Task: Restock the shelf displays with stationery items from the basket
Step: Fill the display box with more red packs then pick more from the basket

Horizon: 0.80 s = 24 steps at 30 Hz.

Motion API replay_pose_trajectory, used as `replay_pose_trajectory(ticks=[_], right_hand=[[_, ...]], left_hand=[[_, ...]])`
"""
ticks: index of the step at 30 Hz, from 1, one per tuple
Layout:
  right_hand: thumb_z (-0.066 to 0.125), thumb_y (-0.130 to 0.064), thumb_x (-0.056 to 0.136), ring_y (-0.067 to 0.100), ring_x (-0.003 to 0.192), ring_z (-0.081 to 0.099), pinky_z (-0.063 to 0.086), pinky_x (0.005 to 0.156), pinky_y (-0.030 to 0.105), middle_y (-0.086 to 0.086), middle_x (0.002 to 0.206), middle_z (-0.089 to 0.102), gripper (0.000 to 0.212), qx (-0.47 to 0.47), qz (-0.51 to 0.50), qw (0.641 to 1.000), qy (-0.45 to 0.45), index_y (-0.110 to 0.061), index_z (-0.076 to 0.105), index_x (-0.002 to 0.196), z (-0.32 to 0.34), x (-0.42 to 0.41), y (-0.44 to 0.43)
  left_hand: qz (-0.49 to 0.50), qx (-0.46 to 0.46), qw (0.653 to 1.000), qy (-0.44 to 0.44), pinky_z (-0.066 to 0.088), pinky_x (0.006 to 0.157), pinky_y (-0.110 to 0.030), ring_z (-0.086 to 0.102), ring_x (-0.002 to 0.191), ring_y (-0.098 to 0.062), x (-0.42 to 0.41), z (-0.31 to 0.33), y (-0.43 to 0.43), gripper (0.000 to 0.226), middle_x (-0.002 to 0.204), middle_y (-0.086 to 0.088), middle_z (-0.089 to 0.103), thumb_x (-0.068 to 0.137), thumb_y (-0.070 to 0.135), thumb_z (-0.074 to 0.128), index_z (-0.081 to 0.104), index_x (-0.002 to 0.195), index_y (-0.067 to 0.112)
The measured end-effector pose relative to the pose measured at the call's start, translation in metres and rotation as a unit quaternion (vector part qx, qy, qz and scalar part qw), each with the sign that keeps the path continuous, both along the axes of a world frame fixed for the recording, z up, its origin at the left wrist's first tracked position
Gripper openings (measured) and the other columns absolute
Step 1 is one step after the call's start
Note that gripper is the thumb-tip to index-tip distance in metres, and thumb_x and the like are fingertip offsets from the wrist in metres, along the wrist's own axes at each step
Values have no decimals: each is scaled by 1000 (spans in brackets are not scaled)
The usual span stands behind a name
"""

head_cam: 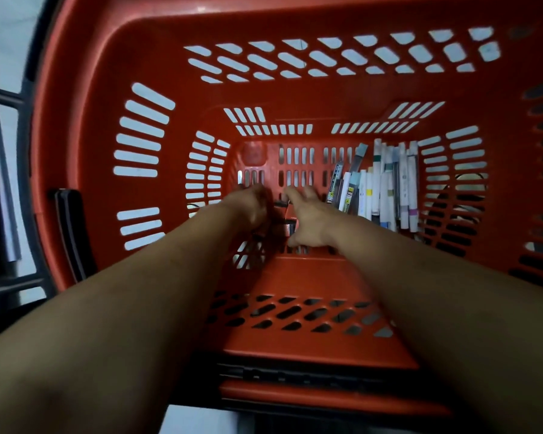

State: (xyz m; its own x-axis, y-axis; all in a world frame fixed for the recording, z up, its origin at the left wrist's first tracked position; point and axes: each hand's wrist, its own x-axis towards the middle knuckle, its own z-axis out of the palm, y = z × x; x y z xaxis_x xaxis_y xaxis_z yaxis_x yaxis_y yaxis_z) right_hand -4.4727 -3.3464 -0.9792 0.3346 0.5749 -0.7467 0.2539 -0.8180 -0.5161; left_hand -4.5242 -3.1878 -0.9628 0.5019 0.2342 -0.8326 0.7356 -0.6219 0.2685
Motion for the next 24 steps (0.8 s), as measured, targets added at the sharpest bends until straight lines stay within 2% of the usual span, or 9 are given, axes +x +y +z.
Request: replay_pose_trajectory(ticks=[2, 4, 6, 9, 12, 14, 17, 21, 24], right_hand=[[83, -17, 77, 39, 127, 51, 54, 85, 37, 4, 160, 10, 105, -1, -1, 1000, 7, -40, 13, 153, 0, -2, -1], [81, -14, 78, 38, 128, 50, 56, 87, 38, 1, 159, 10, 105, 3, -5, 1000, 11, -41, 14, 153, -2, -5, -1], [80, -12, 78, 38, 130, 49, 57, 88, 38, 1, 159, 11, 103, 5, -18, 1000, 17, -40, 16, 155, -3, -6, 0], [81, -12, 78, 35, 131, 48, 56, 91, 38, 1, 159, 16, 100, 13, -39, 999, 30, -39, 22, 155, -2, -5, -1], [79, -9, 78, 28, 124, 52, 50, 79, 29, 5, 155, 25, 91, 26, -56, 997, 37, -34, 30, 150, 1, -1, -2], [78, -8, 78, 22, 107, 57, 47, 67, 25, 4, 146, 34, 79, 35, -70, 996, 39, -33, 36, 141, 1, 0, -2], [78, -12, 80, 16, 89, 58, 43, 59, 24, 4, 137, 38, 67, 33, -76, 996, 32, -32, 39, 131, 2, -2, -1], [80, -15, 79, 24, 101, 58, 54, 78, 32, 5, 149, 26, 87, 25, -69, 997, 31, -37, 31, 148, -1, -7, 0], [81, -16, 79, 30, 114, 57, 56, 90, 38, 4, 154, 19, 95, 17, -59, 997, 34, -38, 26, 153, -1, -8, 2]], left_hand=[[29, 21, 999, 5, 55, 93, -43, 63, 108, -28, -5, -1, -9, 28, 119, -7, 65, 94, 34, 65, 59, 121, 28], [-30, 52, 998, 23, 50, 101, -48, 59, 118, -34, -7, -4, -15, 40, 131, -11, 61, 93, 40, 63, 54, 129, 27], [-66, 58, 995, 53, 53, 91, -44, 61, 110, -33, -10, -6, -16, 38, 119, -10, 63, 92, 41, 67, 53, 123, 26], [-7, -7, 999, 46, 56, 72, -34, 69, 84, -23, -10, 2, -9, 11, 97, -9, 72, 95, 31, 67, 64, 99, 20], [56, -43, 997, 41, 53, 65, -31, 68, 68, -19, -6, 8, -1, 33, 83, -9, 73, 105, 14, 43, 67, 82, 17], [101, -62, 992, 41, 51, 59, -28, 68, 63, -17, -4, 15, -1, 35, 71, -5, 72, 104, 12, 45, 69, 79, 17], [188, -81, 978, 30, 61, 66, -40, 74, 75, -28, -6, 10, 0, 22, 84, -12, 77, 98, 18, 57, 76, 87, 14], [364, -136, 921, 12, 63, 78, -48, 73, 91, -36, -13, 7, -8, 37, 102, -21, 74, 109, 28, 40, 69, 100, 8], [424, -158, 892, 8, 59, 88, -56, 72, 100, -41, -17, 10, -14, 41, 107, -23, 72, 109, 37, 37, 64, 111, 7]])
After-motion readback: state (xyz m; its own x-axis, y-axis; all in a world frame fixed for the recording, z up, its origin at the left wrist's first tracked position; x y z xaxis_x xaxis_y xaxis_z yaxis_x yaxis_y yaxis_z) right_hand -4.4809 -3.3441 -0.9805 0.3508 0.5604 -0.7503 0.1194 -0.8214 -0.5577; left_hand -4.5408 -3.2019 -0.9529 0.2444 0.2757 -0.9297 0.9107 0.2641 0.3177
